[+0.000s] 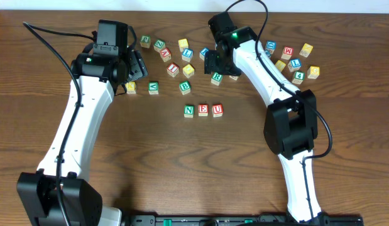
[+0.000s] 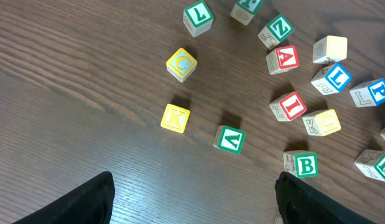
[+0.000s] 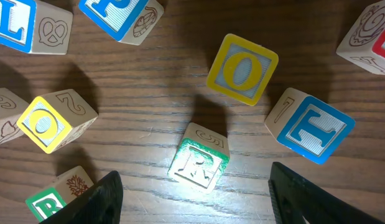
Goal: Spell out NEURIPS
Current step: 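Move the right gripper over the green R block in the pile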
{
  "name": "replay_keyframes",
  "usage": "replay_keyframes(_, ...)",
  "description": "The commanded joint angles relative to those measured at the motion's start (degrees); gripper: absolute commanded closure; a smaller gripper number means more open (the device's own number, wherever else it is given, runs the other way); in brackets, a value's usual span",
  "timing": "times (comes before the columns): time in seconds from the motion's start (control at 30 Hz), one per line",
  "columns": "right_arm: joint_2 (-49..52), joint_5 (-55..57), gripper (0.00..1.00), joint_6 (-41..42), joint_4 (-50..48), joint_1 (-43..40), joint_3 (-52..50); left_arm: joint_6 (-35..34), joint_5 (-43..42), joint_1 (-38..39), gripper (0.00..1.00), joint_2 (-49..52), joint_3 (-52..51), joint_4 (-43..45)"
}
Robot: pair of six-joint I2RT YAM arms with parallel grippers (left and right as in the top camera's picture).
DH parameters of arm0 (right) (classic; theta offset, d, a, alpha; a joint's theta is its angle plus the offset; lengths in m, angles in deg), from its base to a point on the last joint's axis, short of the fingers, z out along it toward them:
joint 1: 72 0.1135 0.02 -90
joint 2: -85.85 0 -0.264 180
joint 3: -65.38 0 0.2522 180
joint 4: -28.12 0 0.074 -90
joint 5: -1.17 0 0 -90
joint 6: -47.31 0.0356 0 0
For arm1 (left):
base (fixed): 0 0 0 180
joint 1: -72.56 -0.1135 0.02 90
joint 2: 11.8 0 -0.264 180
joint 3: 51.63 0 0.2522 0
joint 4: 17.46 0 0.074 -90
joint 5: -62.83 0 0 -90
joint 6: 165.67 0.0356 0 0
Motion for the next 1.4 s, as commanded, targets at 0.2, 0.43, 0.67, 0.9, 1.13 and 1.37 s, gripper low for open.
replay_keyframes(0.2, 0.9, 0.2, 0.3, 1.0, 0.2, 1.1, 1.0, 0.4, 0.0, -0.2, 0.19, 0.7, 0.5, 0.0)
replay_keyframes(0.43, 0.9, 0.2, 0.3, 1.0, 0.3, 1.2, 1.0, 0.4, 0.0, -0.2, 0.19, 0.8, 0.0, -0.1)
replay_keyframes(0.67, 0.9, 0.2, 0.3, 1.0, 0.3, 0.9, 1.0, 0.4, 0.0, -0.2, 0.18, 0.8, 0.0, -0.1)
replay_keyframes(0.9, 0.3, -1.2, 0.3, -1.6, 0.7, -0.9, 1.1, 0.4, 0.0, -0.2, 0.19, 0.8, 0.0, 0.0)
replay_keyframes(1.13, 0.2, -1.2, 0.3, -4.0, 3.5, -2.0, 4.9, 0.4, 0.0, -0.2, 0.18, 0.8, 0.0, 0.0)
replay_keyframes(1.37, 0.2, -1.3, 0.28, -4.9, 4.9, -1.6, 8.3, 0.4, -0.2, -0.2, 0.19, 0.8, 0.0, 0.0)
